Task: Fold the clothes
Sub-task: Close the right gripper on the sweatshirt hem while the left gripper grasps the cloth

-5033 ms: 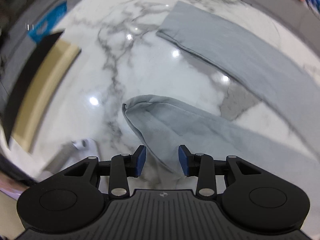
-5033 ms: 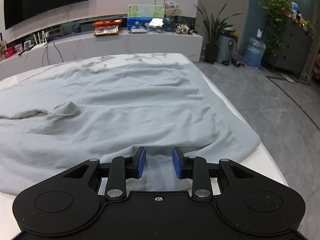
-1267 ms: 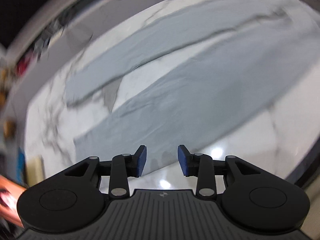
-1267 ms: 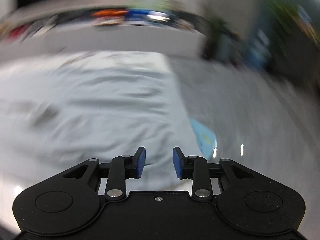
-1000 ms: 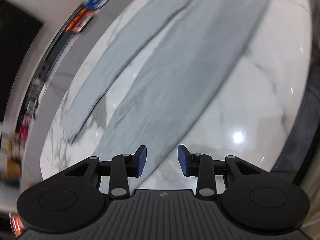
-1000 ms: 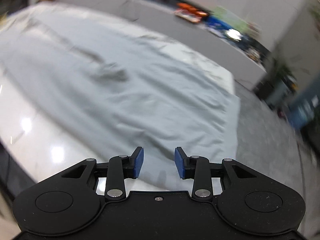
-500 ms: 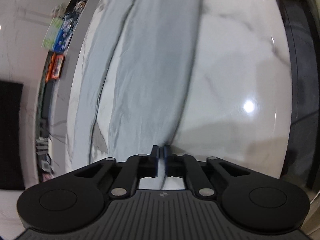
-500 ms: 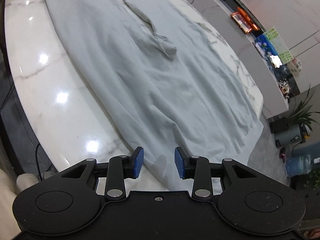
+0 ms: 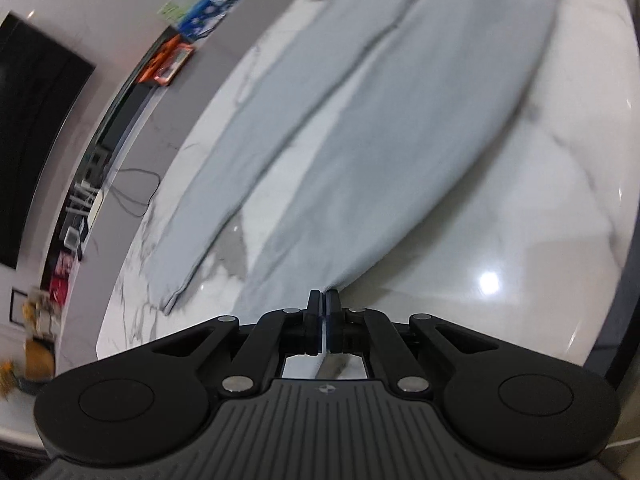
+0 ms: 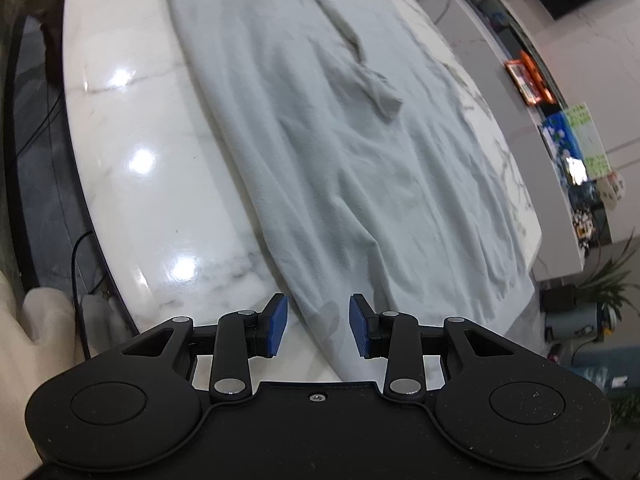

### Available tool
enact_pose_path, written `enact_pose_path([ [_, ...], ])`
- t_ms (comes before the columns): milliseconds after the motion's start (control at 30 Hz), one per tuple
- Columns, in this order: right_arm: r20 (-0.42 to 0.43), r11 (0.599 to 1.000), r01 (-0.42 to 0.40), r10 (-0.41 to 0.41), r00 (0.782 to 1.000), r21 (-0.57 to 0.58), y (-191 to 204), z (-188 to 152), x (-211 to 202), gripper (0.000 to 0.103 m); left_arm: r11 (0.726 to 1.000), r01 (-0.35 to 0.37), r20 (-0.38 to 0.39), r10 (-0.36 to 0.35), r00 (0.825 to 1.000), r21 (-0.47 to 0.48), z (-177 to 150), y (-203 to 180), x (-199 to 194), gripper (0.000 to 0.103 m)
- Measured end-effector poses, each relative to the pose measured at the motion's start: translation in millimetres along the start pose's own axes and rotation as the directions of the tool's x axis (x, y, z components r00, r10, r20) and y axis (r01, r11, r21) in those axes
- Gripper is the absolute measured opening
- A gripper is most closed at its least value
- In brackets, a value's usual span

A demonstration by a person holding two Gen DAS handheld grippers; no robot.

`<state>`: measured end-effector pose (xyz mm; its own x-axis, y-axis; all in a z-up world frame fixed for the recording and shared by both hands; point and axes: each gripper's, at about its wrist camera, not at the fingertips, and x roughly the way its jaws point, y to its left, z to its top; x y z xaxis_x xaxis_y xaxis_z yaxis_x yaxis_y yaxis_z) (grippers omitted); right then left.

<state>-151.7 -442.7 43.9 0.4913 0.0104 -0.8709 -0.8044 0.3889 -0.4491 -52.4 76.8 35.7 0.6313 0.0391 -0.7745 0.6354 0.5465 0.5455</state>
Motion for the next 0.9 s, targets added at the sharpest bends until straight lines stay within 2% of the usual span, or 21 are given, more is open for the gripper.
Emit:
enact_pose_path([
  [167,-0.010,0.997,0.038,-0.038,0.999,-0.070,9,3,4,0.029,0.999,-0.007,0.003,0.007,1.000,-0.034,5,4,-5,0.001],
  [267,-0.048,0.991,0.091,-0.095,0.994,-0.095,12,-5,9,0.025,0.998,-0.015,0.007,0.015,1.000,-0.063,4,7,-8,0.001],
  [333,-0.080,0.991,0.111,-0.117,0.990,-0.077,11,-12,16,0.005,0.995,-0.024,0.007,0.025,1.000,-0.094,3,7,-11,0.001],
  [367,-0.088,0.990,0.123,-0.128,0.988,-0.067,11,-14,18,0.002,0.994,-0.031,0.005,0.031,0.999,-0.107,3,8,-12,0.001],
  [467,-0.077,0.986,0.167,-0.168,0.983,-0.024,12,-16,18,0.000,0.990,-0.057,-0.004,0.057,0.998,-0.129,4,7,-18,0.001],
  [567,-0.038,0.968,0.243,-0.241,0.970,0.069,10,-15,6,0.000,0.986,-0.083,-0.009,0.082,0.997,-0.143,5,5,-27,0.001],
  [900,-0.040,0.942,0.287,-0.285,0.958,0.176,10,-17,-47,0.000,0.978,-0.121,0.009,0.125,0.992,-0.170,-6,2,-61,0.001],
])
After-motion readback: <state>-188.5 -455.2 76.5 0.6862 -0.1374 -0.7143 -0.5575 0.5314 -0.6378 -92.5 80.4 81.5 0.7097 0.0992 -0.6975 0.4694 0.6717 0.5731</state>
